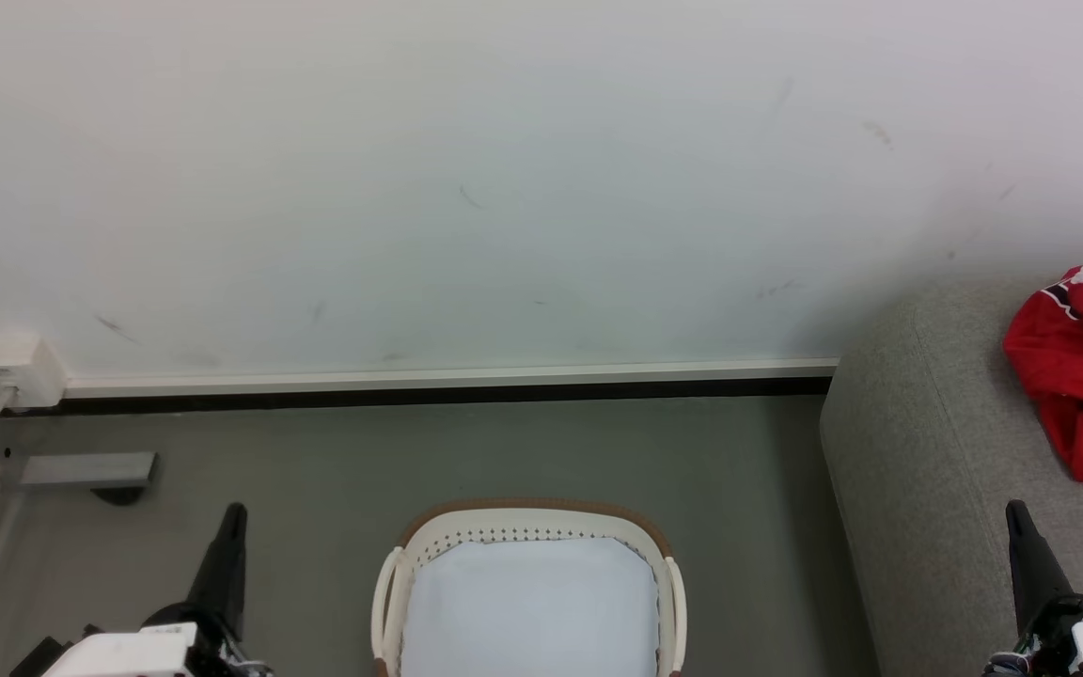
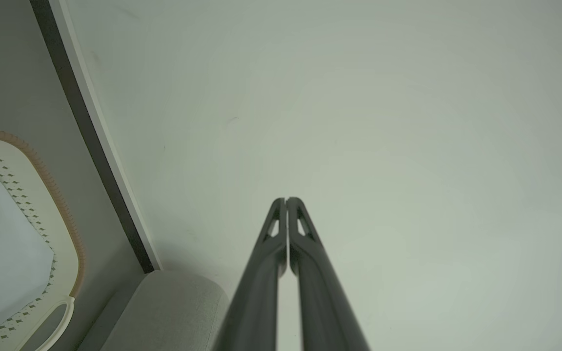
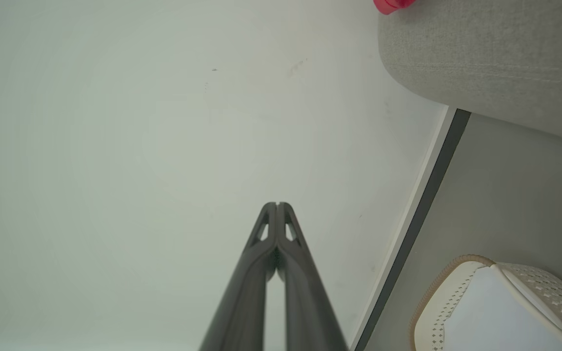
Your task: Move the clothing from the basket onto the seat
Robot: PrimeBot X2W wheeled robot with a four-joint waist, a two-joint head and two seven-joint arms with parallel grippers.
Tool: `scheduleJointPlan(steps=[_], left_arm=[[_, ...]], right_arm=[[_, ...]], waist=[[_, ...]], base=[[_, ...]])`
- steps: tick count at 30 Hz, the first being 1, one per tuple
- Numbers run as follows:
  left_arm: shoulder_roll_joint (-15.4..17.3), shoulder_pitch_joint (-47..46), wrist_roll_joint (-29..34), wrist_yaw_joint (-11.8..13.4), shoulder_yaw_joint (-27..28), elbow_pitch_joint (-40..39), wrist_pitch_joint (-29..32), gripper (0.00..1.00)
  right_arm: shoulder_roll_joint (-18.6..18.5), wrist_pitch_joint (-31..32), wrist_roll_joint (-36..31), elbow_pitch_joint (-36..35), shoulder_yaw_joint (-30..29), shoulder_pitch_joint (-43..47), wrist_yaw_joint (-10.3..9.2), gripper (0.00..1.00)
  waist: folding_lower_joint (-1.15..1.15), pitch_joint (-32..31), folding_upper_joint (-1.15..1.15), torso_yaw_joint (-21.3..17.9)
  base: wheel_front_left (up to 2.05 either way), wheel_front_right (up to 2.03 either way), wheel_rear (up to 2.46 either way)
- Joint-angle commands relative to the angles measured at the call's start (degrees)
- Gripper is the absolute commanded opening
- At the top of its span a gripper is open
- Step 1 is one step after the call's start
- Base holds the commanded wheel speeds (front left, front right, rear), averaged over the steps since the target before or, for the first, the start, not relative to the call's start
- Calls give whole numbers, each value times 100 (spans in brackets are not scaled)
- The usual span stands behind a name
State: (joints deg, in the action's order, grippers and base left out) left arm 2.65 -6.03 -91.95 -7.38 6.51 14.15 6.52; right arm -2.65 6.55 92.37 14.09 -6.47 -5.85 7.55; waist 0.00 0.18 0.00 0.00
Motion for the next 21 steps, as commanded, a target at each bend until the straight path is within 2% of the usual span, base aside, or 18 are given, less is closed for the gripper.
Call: scheduleJointPlan(steps=[1,21], left_arm=[[41,-50,-83,-21,9,-17,26,0],[41,-49,-84,-21,6,-18,25,0]], right_arm=[[-42,18,9,-26,-22,-70,-12,0],[-42,18,10,-25,-22,-70,-12,0]], waist=[[0,0,0,0],[0,0,0,0]], base=[[0,0,0],[0,0,0]])
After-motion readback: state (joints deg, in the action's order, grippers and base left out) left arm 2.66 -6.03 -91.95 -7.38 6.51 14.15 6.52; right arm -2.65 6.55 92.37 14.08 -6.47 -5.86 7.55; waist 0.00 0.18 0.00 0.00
